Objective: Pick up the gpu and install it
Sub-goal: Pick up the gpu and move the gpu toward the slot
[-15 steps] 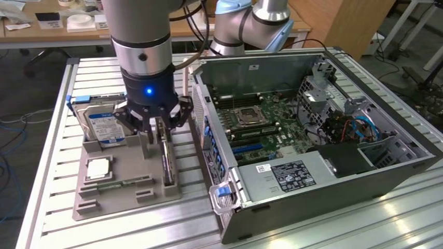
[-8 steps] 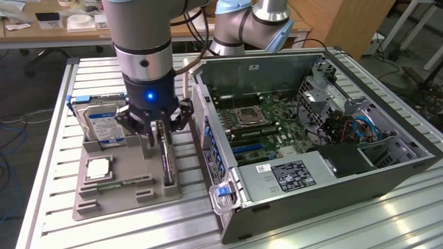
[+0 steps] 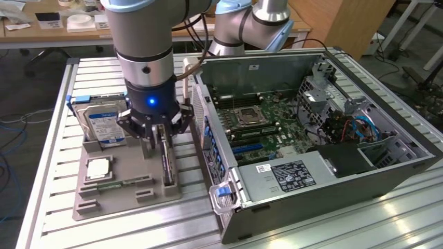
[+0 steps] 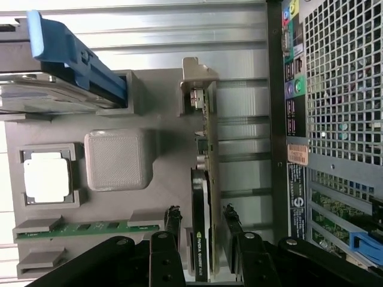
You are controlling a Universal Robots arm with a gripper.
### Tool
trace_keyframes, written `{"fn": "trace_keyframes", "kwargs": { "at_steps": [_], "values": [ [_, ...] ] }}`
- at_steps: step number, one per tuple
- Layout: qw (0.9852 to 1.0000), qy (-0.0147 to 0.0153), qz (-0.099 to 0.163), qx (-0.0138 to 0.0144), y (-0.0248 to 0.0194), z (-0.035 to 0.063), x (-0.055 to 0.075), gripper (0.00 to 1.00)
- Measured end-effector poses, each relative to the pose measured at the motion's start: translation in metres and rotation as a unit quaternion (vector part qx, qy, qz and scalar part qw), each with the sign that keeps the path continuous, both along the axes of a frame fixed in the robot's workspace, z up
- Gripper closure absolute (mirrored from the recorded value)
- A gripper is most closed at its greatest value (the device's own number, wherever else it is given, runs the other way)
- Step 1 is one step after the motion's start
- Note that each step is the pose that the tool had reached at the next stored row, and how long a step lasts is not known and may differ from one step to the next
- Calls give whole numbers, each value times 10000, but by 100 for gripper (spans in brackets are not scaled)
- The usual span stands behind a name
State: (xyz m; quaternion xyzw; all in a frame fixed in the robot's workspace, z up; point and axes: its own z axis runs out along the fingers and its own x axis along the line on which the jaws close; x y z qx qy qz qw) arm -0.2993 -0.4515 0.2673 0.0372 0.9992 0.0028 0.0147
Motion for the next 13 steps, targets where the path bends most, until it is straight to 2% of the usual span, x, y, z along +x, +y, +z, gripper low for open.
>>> {"fn": "trace_keyframes", "kwargs": {
  "at_steps": [13],
  "values": [
    [10000,0,1,-1,0,-154,21,59]
  ]
}}
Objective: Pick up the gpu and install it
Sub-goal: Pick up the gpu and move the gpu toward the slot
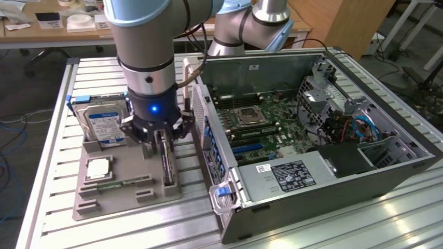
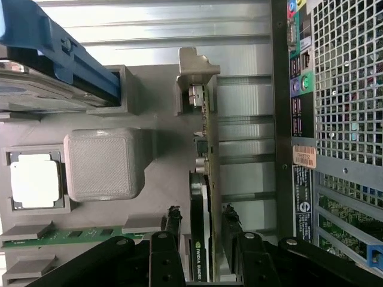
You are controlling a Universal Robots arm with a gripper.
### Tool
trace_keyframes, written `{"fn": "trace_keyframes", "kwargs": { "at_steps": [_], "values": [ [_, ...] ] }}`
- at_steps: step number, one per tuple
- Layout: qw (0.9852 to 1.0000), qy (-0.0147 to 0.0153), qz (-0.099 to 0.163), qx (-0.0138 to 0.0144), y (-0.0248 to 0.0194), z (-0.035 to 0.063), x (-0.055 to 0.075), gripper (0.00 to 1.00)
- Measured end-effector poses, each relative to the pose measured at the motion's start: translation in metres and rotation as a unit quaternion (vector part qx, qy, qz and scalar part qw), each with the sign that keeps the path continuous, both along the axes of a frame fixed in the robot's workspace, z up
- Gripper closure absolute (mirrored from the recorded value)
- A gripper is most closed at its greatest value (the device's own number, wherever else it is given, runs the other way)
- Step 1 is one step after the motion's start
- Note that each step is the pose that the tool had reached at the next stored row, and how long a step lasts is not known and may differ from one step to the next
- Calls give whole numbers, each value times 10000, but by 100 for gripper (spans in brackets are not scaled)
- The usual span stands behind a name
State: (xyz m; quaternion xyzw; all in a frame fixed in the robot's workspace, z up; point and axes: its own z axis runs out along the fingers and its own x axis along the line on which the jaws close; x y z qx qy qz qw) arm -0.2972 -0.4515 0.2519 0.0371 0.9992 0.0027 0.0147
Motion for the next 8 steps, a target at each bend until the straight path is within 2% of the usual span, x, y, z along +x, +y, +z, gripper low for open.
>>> {"fn": "trace_keyframes", "kwargs": {
  "at_steps": [8],
  "values": [
    [10000,0,0,0,0,-84,8,59]
  ]
}}
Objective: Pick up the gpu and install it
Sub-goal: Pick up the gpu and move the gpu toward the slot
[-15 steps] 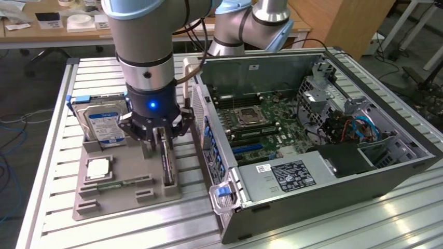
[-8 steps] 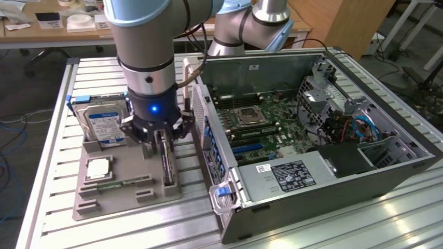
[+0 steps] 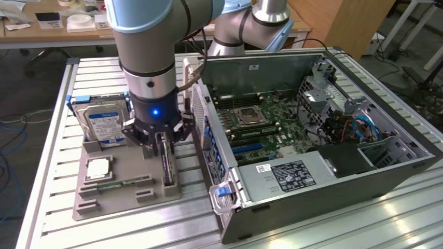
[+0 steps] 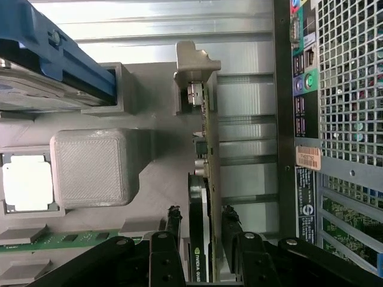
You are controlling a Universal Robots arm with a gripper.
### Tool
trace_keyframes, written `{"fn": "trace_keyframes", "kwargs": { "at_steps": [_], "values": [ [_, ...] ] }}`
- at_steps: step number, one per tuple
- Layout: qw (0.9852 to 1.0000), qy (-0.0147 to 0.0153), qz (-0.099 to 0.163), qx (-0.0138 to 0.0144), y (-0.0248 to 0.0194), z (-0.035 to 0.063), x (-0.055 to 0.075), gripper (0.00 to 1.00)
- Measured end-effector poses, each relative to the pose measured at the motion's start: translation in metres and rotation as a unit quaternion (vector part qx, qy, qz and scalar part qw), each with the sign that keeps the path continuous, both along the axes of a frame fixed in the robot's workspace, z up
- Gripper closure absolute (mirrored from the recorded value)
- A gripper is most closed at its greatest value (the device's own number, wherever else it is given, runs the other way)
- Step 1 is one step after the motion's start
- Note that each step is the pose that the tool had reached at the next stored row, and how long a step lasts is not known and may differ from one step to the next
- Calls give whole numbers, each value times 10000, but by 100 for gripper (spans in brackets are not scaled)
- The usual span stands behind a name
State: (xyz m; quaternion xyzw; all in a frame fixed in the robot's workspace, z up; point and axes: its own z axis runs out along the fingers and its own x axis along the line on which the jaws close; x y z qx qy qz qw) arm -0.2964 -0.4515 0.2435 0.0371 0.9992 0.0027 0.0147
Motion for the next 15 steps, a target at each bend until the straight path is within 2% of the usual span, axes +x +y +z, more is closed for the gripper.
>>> {"fn": "trace_keyframes", "kwargs": {
  "at_steps": [6,15],
  "values": [
    [10000,0,0,0,0,-85,0,59],
    [10000,1,0,-1,0,-136,0,59]
  ]
}}
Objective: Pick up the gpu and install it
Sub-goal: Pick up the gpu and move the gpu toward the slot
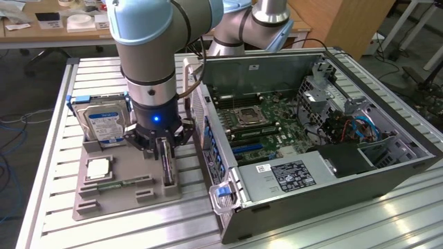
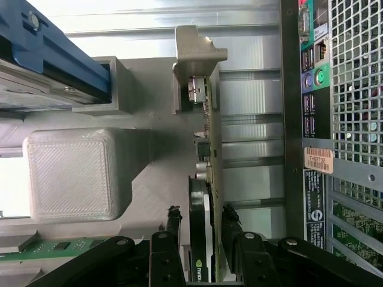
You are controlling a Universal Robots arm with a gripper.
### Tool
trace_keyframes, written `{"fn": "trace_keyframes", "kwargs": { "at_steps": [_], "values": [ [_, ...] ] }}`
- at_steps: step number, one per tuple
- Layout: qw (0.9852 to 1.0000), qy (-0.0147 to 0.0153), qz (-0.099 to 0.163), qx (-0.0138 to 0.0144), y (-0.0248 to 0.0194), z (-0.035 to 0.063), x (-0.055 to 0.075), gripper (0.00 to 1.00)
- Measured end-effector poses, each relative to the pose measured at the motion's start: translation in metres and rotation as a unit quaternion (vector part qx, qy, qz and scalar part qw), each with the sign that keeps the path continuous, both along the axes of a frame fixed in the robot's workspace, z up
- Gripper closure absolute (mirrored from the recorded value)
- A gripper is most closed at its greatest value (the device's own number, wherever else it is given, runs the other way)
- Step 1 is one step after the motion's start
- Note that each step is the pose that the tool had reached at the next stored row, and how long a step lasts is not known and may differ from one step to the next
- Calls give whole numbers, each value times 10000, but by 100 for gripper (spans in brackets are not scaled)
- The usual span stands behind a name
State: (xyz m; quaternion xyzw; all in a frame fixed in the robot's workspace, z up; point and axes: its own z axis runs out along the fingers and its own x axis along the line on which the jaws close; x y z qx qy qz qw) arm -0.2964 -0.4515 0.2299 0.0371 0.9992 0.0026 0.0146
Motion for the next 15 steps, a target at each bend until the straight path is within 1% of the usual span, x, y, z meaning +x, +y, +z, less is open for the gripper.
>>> {"fn": "trace_keyframes", "kwargs": {
  "at_steps": [15],
  "values": [
    [10000,0,0,0,0,-1,6,59]
  ]
}}
